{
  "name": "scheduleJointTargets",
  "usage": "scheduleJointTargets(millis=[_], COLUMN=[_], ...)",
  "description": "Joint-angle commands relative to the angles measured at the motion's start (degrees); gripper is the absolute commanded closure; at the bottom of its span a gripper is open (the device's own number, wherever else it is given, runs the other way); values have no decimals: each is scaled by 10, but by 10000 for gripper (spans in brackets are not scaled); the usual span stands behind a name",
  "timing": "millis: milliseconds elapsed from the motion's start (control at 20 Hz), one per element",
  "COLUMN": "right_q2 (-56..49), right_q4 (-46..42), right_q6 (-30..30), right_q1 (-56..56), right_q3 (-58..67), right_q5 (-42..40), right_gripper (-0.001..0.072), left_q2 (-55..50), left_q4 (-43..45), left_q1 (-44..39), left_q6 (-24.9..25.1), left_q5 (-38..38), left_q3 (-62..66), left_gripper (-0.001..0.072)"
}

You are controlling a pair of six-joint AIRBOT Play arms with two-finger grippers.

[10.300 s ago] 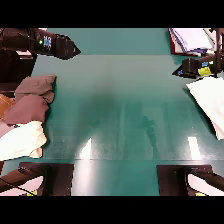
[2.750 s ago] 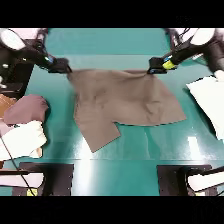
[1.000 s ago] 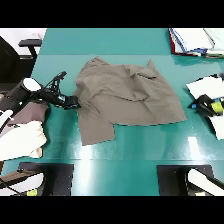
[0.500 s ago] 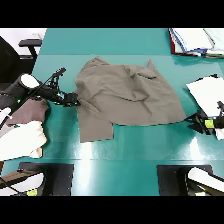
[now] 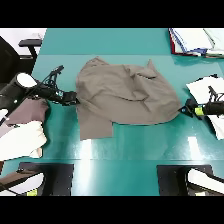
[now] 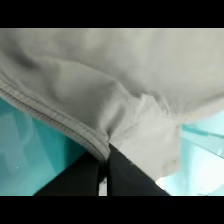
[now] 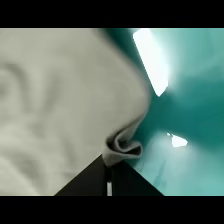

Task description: Fold the shirts.

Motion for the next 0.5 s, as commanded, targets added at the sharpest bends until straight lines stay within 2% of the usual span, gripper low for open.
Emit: scheduleJointTargets(millis=[0,250,450], right_q2=[69,193,255], right_q4=[2,2,2], right_q6=[-9,-9,-9], right_q1=[30,36,36], right_q3=[67,290,470], right_q5=[11,44,46], right_gripper=[692,692,693], left_q2=[72,205,225], left_q4=[6,9,24], left_q1=[6,47,48], left_q6=[-8,-14,-35], left_q5=[-2,-14,-17], left_q3=[33,257,497], left_gripper=[681,681,681])
